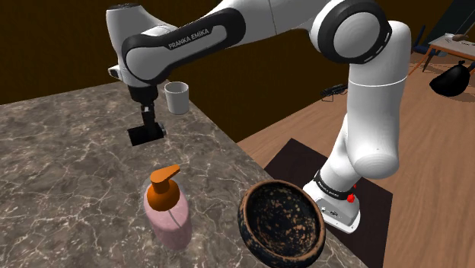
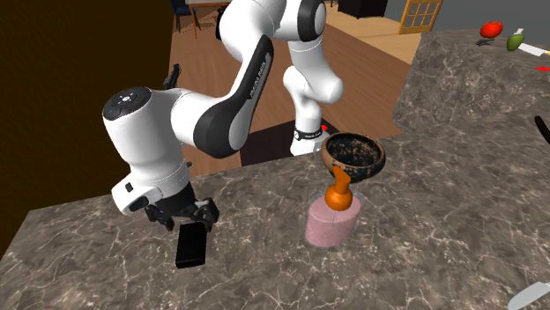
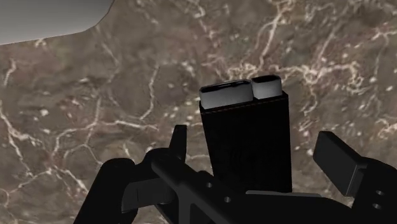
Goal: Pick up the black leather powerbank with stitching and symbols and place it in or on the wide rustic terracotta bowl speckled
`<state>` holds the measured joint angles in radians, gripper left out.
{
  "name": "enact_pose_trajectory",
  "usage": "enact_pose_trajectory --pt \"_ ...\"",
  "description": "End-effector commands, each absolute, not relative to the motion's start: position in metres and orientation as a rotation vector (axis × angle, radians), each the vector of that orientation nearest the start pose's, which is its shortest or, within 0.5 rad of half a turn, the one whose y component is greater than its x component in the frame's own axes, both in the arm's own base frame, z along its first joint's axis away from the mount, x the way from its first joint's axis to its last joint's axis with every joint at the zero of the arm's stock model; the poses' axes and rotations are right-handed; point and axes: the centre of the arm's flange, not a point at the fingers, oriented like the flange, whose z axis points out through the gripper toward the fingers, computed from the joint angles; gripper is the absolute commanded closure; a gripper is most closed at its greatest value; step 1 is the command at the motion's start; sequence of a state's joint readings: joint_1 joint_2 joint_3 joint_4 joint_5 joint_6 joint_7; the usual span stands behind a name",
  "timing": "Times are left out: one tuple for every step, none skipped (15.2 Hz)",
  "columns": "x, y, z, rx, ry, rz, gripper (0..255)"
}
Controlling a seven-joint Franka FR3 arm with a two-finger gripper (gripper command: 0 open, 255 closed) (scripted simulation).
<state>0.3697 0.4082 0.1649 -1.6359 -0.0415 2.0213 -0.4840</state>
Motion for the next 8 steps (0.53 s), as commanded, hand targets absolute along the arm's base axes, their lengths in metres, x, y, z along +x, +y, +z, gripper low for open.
enact_pose_trajectory --pt "0.580 0.327 0.373 -2.714 -1.527 0.027 0" --pt "0.580 0.327 0.368 -2.714 -1.527 0.027 0" --pt "0.580 0.327 0.360 -2.714 -1.527 0.027 0" --pt "0.580 0.327 0.360 -2.714 -1.527 0.027 0" --pt "0.580 0.327 0.360 -2.714 -1.527 0.027 0" --pt "0.580 0.327 0.360 -2.714 -1.527 0.027 0" --pt "0.580 0.327 0.360 -2.714 -1.527 0.027 0" --pt "0.580 0.327 0.360 -2.714 -1.527 0.027 0"
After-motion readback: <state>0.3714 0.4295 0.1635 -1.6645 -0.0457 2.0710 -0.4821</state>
